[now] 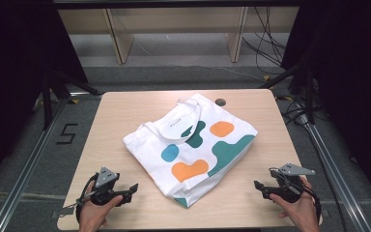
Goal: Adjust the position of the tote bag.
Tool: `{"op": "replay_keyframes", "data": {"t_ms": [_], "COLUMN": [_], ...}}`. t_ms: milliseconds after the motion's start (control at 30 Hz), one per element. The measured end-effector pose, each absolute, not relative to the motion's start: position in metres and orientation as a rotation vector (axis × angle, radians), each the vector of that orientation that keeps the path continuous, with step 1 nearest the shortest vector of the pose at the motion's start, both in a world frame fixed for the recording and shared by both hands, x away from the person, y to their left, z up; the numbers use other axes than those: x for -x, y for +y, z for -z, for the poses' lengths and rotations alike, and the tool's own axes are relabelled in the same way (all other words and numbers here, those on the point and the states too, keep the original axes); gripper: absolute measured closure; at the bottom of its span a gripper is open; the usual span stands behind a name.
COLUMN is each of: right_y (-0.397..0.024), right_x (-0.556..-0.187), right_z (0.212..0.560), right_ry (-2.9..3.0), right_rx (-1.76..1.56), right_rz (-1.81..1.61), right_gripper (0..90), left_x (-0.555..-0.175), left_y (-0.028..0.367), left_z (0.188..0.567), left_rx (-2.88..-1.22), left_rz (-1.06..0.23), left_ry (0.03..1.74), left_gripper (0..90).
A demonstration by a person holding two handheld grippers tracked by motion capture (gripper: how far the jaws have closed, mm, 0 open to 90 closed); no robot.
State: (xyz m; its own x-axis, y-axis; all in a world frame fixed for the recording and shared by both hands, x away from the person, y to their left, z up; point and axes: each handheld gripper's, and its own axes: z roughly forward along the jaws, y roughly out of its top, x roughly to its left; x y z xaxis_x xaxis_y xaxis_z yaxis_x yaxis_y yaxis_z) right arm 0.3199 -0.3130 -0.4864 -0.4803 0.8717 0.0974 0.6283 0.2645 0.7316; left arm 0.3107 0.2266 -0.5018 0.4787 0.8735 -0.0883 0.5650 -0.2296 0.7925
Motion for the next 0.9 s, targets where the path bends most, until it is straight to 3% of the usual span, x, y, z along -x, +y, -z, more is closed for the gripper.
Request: {"op": "replay_keyframes", "data": {"t_ms": [200,600,633,900], "right_y": [-0.313,-0.31,-0.31,-0.31], "right_x": [-0.324,-0.322,-0.322,-0.325], "right_z": [0.49,0.49,0.49,0.491], "right_ry": [2.258,2.255,2.255,2.277], "right_rx": [-1.324,-1.374,-1.374,-1.309], "right_rz": [-1.03,-1.072,-1.072,-1.057], "right_gripper": [21.6,22.1,22.1,23.1], "left_x": [-0.314,-0.318,-0.319,-0.347], "left_y": [0.229,0.229,0.233,0.242], "left_z": [0.502,0.503,0.5,0.49], "left_rx": [-1.96,-1.88,-1.933,-1.838], "left_rz": [-0.487,-0.471,-0.479,-0.495], "left_ry": [1.197,1.244,1.244,1.284], "left_gripper": [17.1,16.8,16.8,20.1]}}
